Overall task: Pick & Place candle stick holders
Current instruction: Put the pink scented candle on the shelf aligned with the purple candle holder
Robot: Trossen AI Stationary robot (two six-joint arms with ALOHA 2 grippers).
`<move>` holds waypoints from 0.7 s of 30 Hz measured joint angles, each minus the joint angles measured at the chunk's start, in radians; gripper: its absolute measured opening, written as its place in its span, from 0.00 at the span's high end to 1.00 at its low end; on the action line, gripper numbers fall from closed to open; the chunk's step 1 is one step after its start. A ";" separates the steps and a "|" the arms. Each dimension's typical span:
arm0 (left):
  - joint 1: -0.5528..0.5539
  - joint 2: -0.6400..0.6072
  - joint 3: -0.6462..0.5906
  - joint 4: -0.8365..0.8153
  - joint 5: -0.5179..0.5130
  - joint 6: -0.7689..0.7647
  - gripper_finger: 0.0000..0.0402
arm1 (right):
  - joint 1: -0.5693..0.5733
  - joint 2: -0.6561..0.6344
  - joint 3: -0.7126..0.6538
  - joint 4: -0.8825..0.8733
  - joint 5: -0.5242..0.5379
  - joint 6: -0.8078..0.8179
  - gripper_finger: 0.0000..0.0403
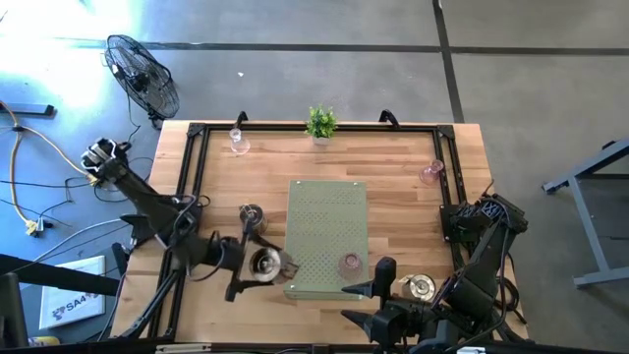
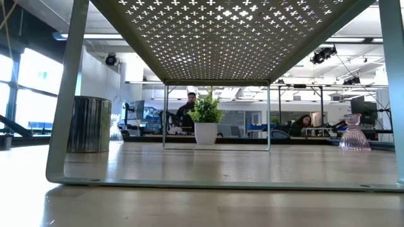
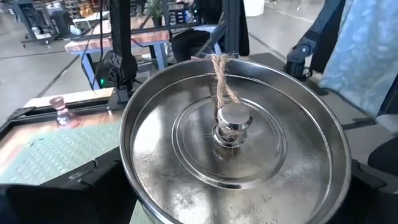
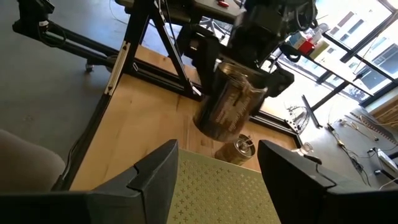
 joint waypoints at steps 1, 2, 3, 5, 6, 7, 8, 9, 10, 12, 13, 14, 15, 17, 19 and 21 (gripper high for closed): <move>0.018 0.000 0.000 0.008 0.022 -0.001 0.13 | 0.000 0.000 0.000 0.000 0.000 -0.002 0.46; 0.036 0.000 0.000 0.014 0.043 -0.001 0.13 | 0.000 0.000 0.000 0.000 0.000 -0.002 0.46; 0.055 0.003 0.000 0.019 0.064 -0.003 0.13 | 0.000 0.000 0.000 -0.002 0.000 -0.002 0.46; 0.088 0.016 0.000 0.036 0.098 -0.003 0.13 | 0.000 0.000 0.000 -0.007 0.001 -0.002 0.46; 0.100 0.021 0.000 0.039 0.120 -0.003 0.13 | 0.000 0.000 0.000 -0.008 0.002 -0.002 0.46; 0.113 0.028 0.000 0.046 0.143 -0.004 0.13 | 0.000 0.000 0.000 -0.010 0.003 -0.003 0.46; 0.124 0.041 0.000 0.067 0.164 -0.004 0.13 | 0.000 0.000 0.000 -0.013 0.003 -0.002 0.46; 0.136 0.055 0.000 0.092 0.186 -0.005 0.13 | 0.000 0.000 0.000 -0.015 0.004 -0.003 0.46; 0.146 0.067 0.001 0.102 0.206 -0.008 0.13 | 0.000 0.000 0.000 -0.015 0.004 -0.002 0.46; 0.162 0.092 0.001 0.118 0.236 -0.013 0.13 | 0.000 0.000 0.000 -0.016 0.004 -0.002 0.46; 0.173 0.106 0.001 0.135 0.253 -0.020 0.13 | 0.000 0.000 0.000 -0.016 0.004 -0.002 0.46; 0.185 0.117 0.001 0.143 0.263 -0.024 0.13 | 0.000 0.000 0.000 -0.017 0.004 -0.002 0.46; 0.194 0.126 0.001 0.142 0.265 -0.026 0.13 | 0.000 0.000 0.000 -0.020 0.004 -0.002 0.46; 0.211 0.142 0.001 0.142 0.278 -0.027 0.13 | 0.000 0.000 0.000 -0.024 0.004 0.002 0.46; 0.229 0.157 0.001 0.143 0.292 -0.036 0.13 | 0.000 0.000 0.000 -0.025 0.002 0.004 0.46; 0.242 0.175 0.001 0.163 0.314 -0.047 0.13 | 0.000 0.000 0.000 -0.027 0.001 0.005 0.46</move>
